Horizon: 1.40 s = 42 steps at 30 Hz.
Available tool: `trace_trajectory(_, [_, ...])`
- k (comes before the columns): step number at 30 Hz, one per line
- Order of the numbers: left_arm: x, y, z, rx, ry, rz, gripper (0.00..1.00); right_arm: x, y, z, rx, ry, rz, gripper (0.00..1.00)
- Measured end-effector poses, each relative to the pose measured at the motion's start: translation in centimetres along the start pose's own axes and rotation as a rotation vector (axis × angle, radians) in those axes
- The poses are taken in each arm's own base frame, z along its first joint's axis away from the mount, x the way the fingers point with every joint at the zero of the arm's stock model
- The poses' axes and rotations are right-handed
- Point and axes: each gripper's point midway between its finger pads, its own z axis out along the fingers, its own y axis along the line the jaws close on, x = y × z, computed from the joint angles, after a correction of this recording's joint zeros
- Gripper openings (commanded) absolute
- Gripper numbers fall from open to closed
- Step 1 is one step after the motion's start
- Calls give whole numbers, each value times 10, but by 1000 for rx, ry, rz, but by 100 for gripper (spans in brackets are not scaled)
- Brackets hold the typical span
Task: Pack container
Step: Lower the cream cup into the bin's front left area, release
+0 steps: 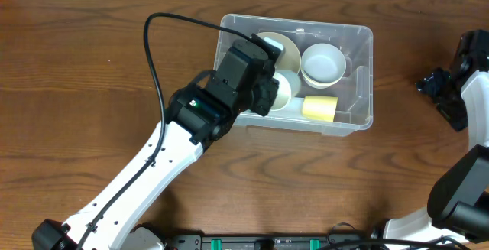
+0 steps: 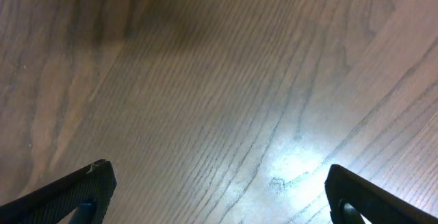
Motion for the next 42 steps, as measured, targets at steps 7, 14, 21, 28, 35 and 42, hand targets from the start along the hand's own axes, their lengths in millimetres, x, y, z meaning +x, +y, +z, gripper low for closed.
trace_trajectory(7, [10, 19, -1, -99, 37, -5, 6, 0, 0, 0, 0, 0, 0, 99])
trace_trajectory(14, [5, 22, -1, -115, 15, -6, 6, 0, 0, 0, 0, 0, 0, 99])
trace_trajectory(21, [-9, 21, -1, -112, -39, -9, 6, 0, 0, 0, 0, 0, 0, 98])
trace_trajectory(28, [9, 51, -4, -211, 29, -73, 6, 0, 0, 0, 0, 0, 0, 99])
trace_trajectory(35, [32, 86, -10, -296, 116, -181, 6, 0, 0, 0, 0, 0, 0, 99])
trace_trajectory(42, [46, 89, 15, -303, 186, -190, 6, -2, 1, 0, -5, -6, 1, 99])
